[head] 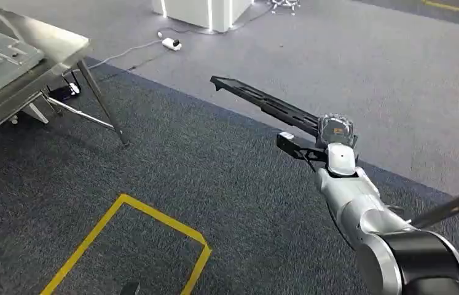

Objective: Take the parts from the cabinet and place them on the table.

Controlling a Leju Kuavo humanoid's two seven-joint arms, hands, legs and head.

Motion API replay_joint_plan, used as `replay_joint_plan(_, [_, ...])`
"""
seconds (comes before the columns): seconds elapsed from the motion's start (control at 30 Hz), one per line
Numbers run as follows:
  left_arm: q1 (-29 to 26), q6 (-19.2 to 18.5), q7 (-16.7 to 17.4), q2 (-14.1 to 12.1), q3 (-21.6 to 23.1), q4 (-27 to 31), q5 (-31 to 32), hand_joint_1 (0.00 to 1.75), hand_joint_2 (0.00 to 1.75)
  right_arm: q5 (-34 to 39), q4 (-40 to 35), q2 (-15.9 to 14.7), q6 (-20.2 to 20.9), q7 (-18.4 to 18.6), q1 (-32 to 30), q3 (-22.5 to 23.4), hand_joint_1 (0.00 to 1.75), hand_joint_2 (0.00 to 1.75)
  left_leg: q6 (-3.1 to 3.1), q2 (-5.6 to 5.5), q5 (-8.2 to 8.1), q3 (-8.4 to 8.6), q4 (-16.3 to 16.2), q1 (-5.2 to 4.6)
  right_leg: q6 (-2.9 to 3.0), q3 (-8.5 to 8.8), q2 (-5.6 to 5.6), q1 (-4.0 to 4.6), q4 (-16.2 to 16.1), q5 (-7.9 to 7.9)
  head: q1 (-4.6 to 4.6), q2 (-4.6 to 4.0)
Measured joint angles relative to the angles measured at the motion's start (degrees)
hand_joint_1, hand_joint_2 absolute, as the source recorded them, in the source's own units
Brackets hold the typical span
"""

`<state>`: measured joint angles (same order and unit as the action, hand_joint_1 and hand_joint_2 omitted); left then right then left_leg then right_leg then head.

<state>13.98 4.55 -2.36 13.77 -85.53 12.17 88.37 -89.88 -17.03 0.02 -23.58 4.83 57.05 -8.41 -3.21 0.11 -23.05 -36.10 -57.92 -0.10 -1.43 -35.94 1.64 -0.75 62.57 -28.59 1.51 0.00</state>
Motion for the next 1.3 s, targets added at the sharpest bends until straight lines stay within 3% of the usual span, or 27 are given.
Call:
replay_joint_plan(0.07, [0.27,0.00,-0.04,0.00,0.02,0.00,0.00,0.00,0.00,0.00,0.02,-0.22,0.09,-0.11,0.00,0.07,1.75,1.75,-0.37,-0.79,-0.02,-0.07,-0.11,-0.09,-0.15,-4.71,-1.30,0.00,9.46,-4.12,-0.07,0.00])
replay_joint_plan(0.1, [0.27,0.00,-0.04,0.02,0.02,0.00,0.00,0.00,0.00,0.00,0.09,-0.35,0.11,-0.11,-0.14,0.13,1.75,1.75,-0.43,-1.26,-0.07,-0.10,-0.21,-0.13,-0.19,-6.60,-1.43,0.01,12.94,-4.95,-0.09,0.00])
replay_joint_plan(0.13, [0.23,0.00,-0.04,0.00,0.02,0.00,0.00,0.00,0.00,0.00,0.17,-0.46,0.11,-0.09,-0.29,0.24,1.75,1.75,-0.48,-1.90,-0.11,-0.11,-0.37,-0.14,-0.16,-7.47,-1.45,0.00,14.05,-4.43,-0.07,0.00])
replay_joint_plan(0.17, [0.11,0.00,-0.04,0.00,0.02,0.00,0.00,0.00,0.00,0.00,0.26,-0.61,0.11,-0.04,-0.37,0.28,1.75,1.75,-0.47,-2.54,-0.20,-0.10,-0.54,-0.13,-0.08,-6.89,-1.47,-0.02,12.33,-2.59,-0.09,0.00])
replay_joint_plan(0.23, [0.06,0.00,-0.04,0.00,0.02,0.00,0.00,0.00,0.00,0.00,0.28,-0.76,0.09,0.00,-0.29,0.33,1.75,1.75,-0.23,-3.68,-0.40,-0.09,-0.99,-0.13,0.26,-2.93,-2.01,-0.04,3.30,2.73,-0.07,0.00])
replay_joint_plan(0.27, [0.06,-0.02,-0.04,0.02,0.02,0.00,0.00,0.00,0.00,0.00,0.26,-0.87,0.09,0.00,-0.19,0.39,1.75,1.75,-0.01,-4.08,-0.60,-0.25,-1.24,-0.06,0.51,-0.98,-3.49,-0.07,-1.48,4.31,-0.07,0.00])
replay_joint_plan(0.3, [0.19,-0.02,-0.04,0.04,0.00,0.00,0.00,0.00,0.00,0.00,0.28,-0.87,0.09,-0.02,-0.03,0.44,1.75,1.75,0.29,-4.45,-0.71,-0.80,-1.63,-0.44,0.47,-0.08,-4.70,-0.06,-2.69,3.38,-0.07,0.00])
replay_joint_plan(0.4, [0.07,-0.02,-0.04,0.04,0.00,0.00,0.00,0.00,0.00,0.00,0.26,-0.90,0.04,-0.04,-0.08,0.59,1.75,1.75,1.07,-5.52,-0.35,-1.03,-1.38,0.19,0.75,-0.22,-3.75,0.18,-2.73,3.52,-0.04,0.00])
replay_joint_plan(0.43, [-0.01,-0.02,-0.04,0.04,0.00,0.00,-0.02,0.00,0.00,0.00,0.26,-0.76,0.00,-0.04,-0.08,0.59,1.75,1.75,1.47,-6.00,-0.39,-1.07,-1.31,-0.04,1.17,0.02,-3.28,-0.09,-3.19,3.74,-0.04,0.00])
replay_joint_plan(0.5, [-0.08,-0.02,-0.02,0.02,0.00,0.00,-0.04,0.00,0.00,-0.02,0.24,-0.61,-0.04,-0.02,-0.02,0.63,1.75,1.75,1.89,-2.61,-2.61,-2.24,-4.27,-0.14,1.90,0.59,-2.27,-0.26,-3.77,3.90,0.04,0.00])
replay_joint_plan(0.53, [-0.05,-0.02,-0.02,0.02,0.00,0.00,-0.07,0.00,0.00,-0.04,0.24,-0.68,-0.04,-0.02,0.00,0.65,1.75,1.75,2.19,-1.42,-4.82,-4.12,-8.33,0.12,2.08,0.61,-1.73,-0.17,-3.78,3.84,0.00,0.00])
replay_joint_plan(0.6, [-0.04,-0.02,-0.02,0.02,0.00,0.00,-0.11,0.00,0.00,-0.04,0.26,-0.68,-0.04,-0.02,-0.15,0.68,1.75,1.75,2.55,-0.66,-8.25,-8.34,-16.98,0.45,2.22,0.64,-0.89,-0.03,-3.76,3.74,0.00,0.00])
replay_joint_plan(0.63, [-0.10,-0.02,-0.02,0.02,0.00,0.00,-0.11,0.00,0.00,-0.04,0.26,-0.68,-0.04,-0.04,-0.29,0.68,1.75,1.75,2.69,-0.53,-8.39,-9.50,-19.08,0.55,2.24,0.66,-0.46,-0.03,-3.75,3.69,0.02,0.00])
replay_joint_plan(0.67, [-0.15,-0.02,-0.02,0.02,0.00,0.00,-0.11,0.00,0.00,-0.04,0.26,-0.68,-0.04,-0.04,-0.44,0.68,1.75,1.75,2.77,-0.48,-7.05,-9.10,-17.98,0.67,2.16,0.74,0.01,-0.03,-3.74,3.61,0.02,0.00])
replay_joint_plan(0.7, [-0.16,-0.02,-0.02,0.02,0.00,0.00,-0.11,0.00,0.00,-0.04,0.26,-0.68,-0.04,-0.04,-0.49,0.68,1.75,1.75,2.78,-0.36,-4.93,-7.48,-14.60,0.74,2.03,0.81,0.41,-0.03,-3.68,3.51,0.02,0.00])
replay_joint_plan(0.77, [-0.09,-0.02,-0.02,0.00,0.00,0.00,-0.11,0.00,0.00,-0.04,0.26,-0.68,-0.09,-0.04,-0.48,0.70,1.75,1.75,2.50,1.00,-0.20,-1.97,-4.08,0.74,1.62,1.13,1.25,-0.04,-3.60,3.19,0.02,0.00])
replay_joint_plan(0.8, [0.02,-0.02,-0.02,0.02,0.00,0.00,-0.11,0.00,0.00,-0.04,0.26,-0.68,-0.11,-0.04,-0.44,0.70,1.75,1.75,2.39,2.59,-1.33,-0.61,-1.75,0.07,1.31,1.14,1.60,0.29,-3.61,3.03,0.00,0.00])
replay_joint_plan(0.93, [-0.06,-0.02,-0.04,0.00,0.00,0.00,-0.11,0.00,0.00,-0.04,0.24,-0.59,-0.13,-0.02,-0.38,0.87,1.75,1.75,1.02,0.72,-0.95,-0.87,-1.18,-0.32,0.02,1.42,3.07,0.26,-3.75,2.82,-0.04,0.00])
replay_joint_plan(0.97, [-0.06,-0.02,-0.02,0.00,0.00,0.00,-0.11,0.00,0.00,-0.04,0.17,-0.52,-0.15,-0.02,-0.41,0.87,1.75,1.75,0.46,0.40,-0.56,-0.27,-0.52,0.19,-0.47,1.21,2.40,-0.09,-3.33,2.32,-0.04,0.00])
replay_joint_plan(1.0, [-0.04,0.00,-0.04,0.00,0.00,0.00,-0.11,0.00,0.00,-0.04,0.13,-0.66,-0.15,-0.02,-0.38,0.90,1.75,1.75,0.29,0.06,-0.57,-0.13,-0.41,0.14,-0.51,0.73,0.39,-0.11,-1.88,1.24,-0.11,0.00])
replay_joint_plan(1.03, [0.02,-0.02,-0.04,0.00,0.00,0.00,-0.11,0.00,0.00,-0.04,0.11,-0.63,-0.18,0.00,-0.35,0.90,1.75,1.75,-0.06,-0.24,-0.59,-0.10,-0.42,0.15,-0.49,-0.85,-0.63,-0.20,1.45,-0.68,-0.11,0.00])
replay_joint_plan(1.1, [0.19,-0.02,-0.04,0.02,0.00,0.00,-0.11,0.00,0.00,-0.04,0.13,-0.74,-0.20,-0.02,-0.54,0.92,1.75,1.75,-0.36,-1.05,-0.68,-0.09,-0.45,0.03,-0.59,-5.71,-1.38,-0.10,10.93,-4.62,-0.11,0.00])
replay_joint_plan(1.13, [0.14,-0.04,-0.04,0.02,0.00,0.00,-0.13,0.00,0.00,-0.04,0.17,-0.79,-0.20,-0.02,-0.71,0.94,1.75,1.75,-0.40,-1.67,-0.70,-0.08,-0.54,-0.07,-0.57,-7.65,-1.47,-0.04,14.32,-5.23,-0.11,0.00])
replay_joint_plan(1.17, [0.03,-0.02,-0.02,0.00,0.00,0.00,-0.13,0.00,0.00,-0.04,0.17,-0.81,-0.20,-0.02,-0.92,0.94,1.75,1.75,-0.46,-2.20,-0.76,0.00,-0.59,-0.10,-0.46,-8.17,-1.48,-0.02,14.60,-4.31,-0.09,0.00])
replay_joint_plan(1.2, [-0.04,-0.02,-0.02,0.00,0.00,0.00,-0.13,0.00,0.00,-0.04,0.17,-0.83,-0.20,0.00,-1.04,0.94,1.75,1.75,-0.47,-2.81,-0.82,0.10,-0.67,-0.15,-0.22,-7.26,-1.56,0.00,11.97,-2.08,-0.11,0.00])
replay_joint_plan(1.27, [0.00,-0.02,-0.04,0.02,0.00,0.00,-0.13,0.00,0.00,-0.04,0.11,-1.02,-0.20,0.02,-0.96,0.98,1.75,1.75,-0.28,-3.89,-1.05,0.35,-0.91,-0.19,0.45,-2.66,-2.46,0.05,1.64,3.71,-0.11,0.00])
replay_joint_plan(1.3, [-0.05,-0.04,-0.04,0.07,0.00,0.00,-0.13,0.00,0.00,-0.04,0.11,-1.07,-0.22,0.00,-0.90,1.00,1.75,1.75,-0.12,-4.29,-1.16,0.33,-0.95,-0.05,0.83,-1.04,-4.10,0.08,-2.46,4.44,-0.11,0.00])
